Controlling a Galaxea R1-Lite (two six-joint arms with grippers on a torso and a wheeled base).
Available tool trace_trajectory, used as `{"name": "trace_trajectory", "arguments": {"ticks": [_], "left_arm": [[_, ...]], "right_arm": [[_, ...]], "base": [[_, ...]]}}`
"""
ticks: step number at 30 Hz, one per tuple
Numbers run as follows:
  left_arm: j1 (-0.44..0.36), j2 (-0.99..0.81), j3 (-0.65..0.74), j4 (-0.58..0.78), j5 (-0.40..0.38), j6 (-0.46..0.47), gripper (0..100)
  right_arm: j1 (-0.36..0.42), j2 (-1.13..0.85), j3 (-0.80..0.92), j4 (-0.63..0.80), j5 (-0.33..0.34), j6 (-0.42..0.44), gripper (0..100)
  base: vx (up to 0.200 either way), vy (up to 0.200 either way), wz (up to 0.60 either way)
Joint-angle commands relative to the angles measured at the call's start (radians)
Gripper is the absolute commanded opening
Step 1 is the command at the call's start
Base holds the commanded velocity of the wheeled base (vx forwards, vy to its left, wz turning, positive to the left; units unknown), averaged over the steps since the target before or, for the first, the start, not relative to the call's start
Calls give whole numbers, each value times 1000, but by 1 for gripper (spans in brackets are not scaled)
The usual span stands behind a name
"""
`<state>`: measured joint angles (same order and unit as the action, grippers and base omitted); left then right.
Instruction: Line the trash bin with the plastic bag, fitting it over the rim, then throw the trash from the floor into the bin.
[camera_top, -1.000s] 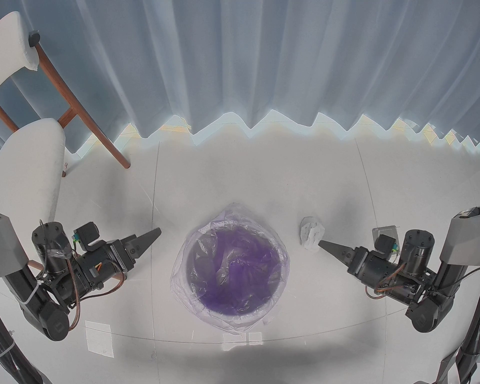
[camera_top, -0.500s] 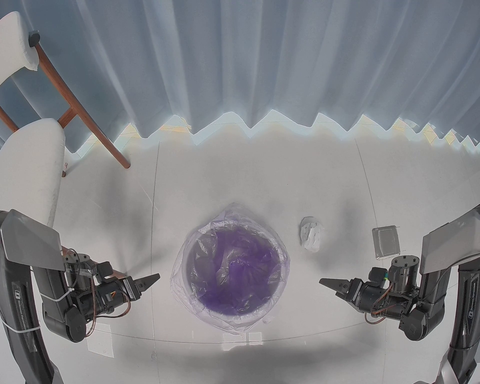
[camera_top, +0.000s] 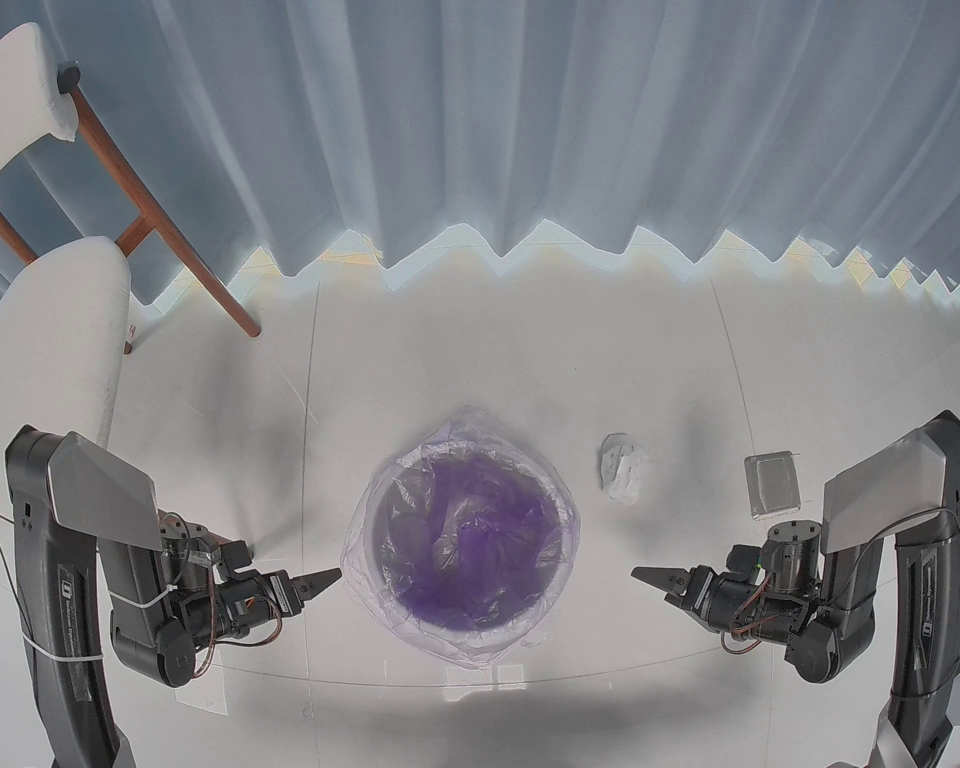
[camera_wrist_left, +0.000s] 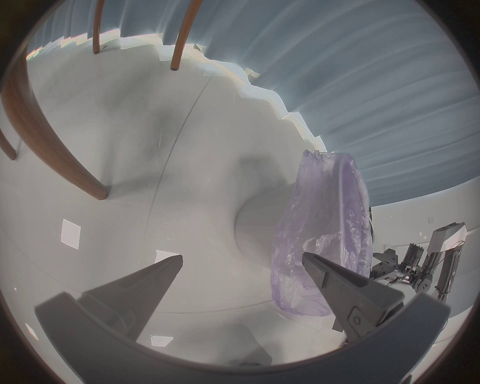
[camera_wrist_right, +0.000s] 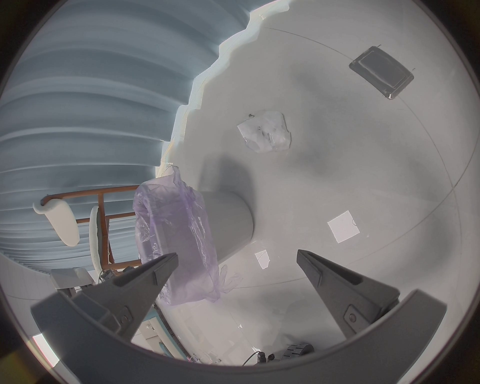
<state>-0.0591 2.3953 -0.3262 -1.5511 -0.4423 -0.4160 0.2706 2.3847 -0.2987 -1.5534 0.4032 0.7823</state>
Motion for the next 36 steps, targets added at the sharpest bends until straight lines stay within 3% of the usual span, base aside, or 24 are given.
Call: {"name": "trace_trajectory", "arguments": {"ticks": [1, 12, 13, 16, 21, 36], "left_arm": [[-28, 31, -30, 0, 2, 0, 100], [-74, 113, -166, 0, 17, 6, 100], [-76, 116, -168, 0, 19, 6, 0], [-96, 137, -241, 0, 62, -3, 0], [-96, 193, -320, 0, 51, -6, 0], [-88, 243, -350, 2, 68, -1, 0]], "right_arm": [[1, 10, 0, -17, 0, 0, 100], [-1, 8, 1, -17, 0, 0, 100], [-1, 8, 1, -17, 0, 0, 100], [-2, 8, 0, -17, 0, 0, 100], [-2, 10, 0, -17, 0, 0, 100], [-2, 16, -3, -17, 0, 0, 100]], "base": [[0, 0, 0], [0, 0, 0], [0, 0, 0], [0, 0, 0], [0, 0, 0], [0, 0, 0]]}}
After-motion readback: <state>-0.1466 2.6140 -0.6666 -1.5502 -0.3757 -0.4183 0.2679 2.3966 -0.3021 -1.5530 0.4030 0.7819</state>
